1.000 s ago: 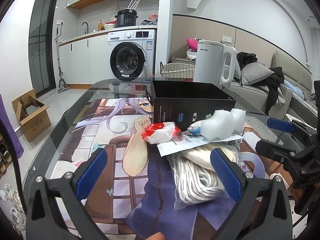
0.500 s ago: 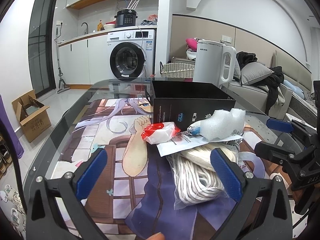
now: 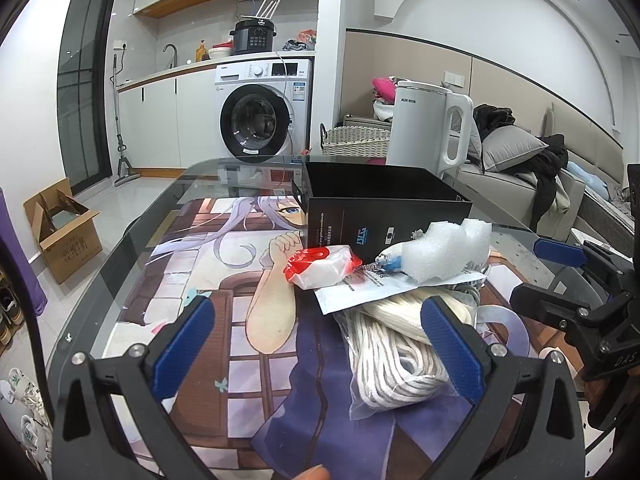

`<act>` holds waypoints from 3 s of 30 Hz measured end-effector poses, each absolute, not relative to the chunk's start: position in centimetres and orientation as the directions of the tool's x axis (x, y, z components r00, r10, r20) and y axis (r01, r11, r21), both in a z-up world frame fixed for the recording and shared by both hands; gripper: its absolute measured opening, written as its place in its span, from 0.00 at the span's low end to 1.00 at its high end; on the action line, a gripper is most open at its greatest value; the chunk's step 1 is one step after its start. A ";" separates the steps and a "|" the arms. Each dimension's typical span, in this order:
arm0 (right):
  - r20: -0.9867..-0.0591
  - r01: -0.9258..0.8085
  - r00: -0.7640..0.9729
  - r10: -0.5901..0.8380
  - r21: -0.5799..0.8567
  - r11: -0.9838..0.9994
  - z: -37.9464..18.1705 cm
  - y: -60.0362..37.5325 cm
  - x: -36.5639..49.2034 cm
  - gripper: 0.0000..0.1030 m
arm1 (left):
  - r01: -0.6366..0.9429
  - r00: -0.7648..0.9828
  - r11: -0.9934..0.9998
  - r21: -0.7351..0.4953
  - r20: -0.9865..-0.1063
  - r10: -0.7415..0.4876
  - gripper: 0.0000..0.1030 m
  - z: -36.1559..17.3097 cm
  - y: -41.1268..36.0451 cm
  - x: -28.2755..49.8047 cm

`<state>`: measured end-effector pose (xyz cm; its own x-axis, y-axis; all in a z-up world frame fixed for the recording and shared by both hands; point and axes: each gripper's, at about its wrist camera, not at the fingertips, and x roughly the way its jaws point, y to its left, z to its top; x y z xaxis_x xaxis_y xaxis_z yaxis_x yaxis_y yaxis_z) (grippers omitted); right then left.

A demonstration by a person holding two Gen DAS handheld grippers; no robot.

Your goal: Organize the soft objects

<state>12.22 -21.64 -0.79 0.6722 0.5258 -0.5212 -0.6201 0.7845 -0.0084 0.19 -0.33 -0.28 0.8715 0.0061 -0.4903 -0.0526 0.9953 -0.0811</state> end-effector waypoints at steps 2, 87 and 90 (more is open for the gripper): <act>-0.522 -0.620 0.672 0.526 -0.008 0.784 -0.8 -21.6 12.2 1.00 | -0.052 0.872 0.995 -0.082 -0.490 0.006 1.00 -0.3 -0.3 0.2; -0.606 -0.594 0.629 0.486 0.028 0.804 0.1 -17.8 16.9 0.88 | -0.079 0.779 0.988 -0.132 -0.626 -0.022 1.00 -0.9 3.7 7.1; -0.600 -0.581 0.639 0.481 0.033 0.813 0.3 -18.8 17.0 0.88 | -0.071 0.763 0.986 -0.152 -0.645 -0.045 1.00 -1.1 3.4 8.0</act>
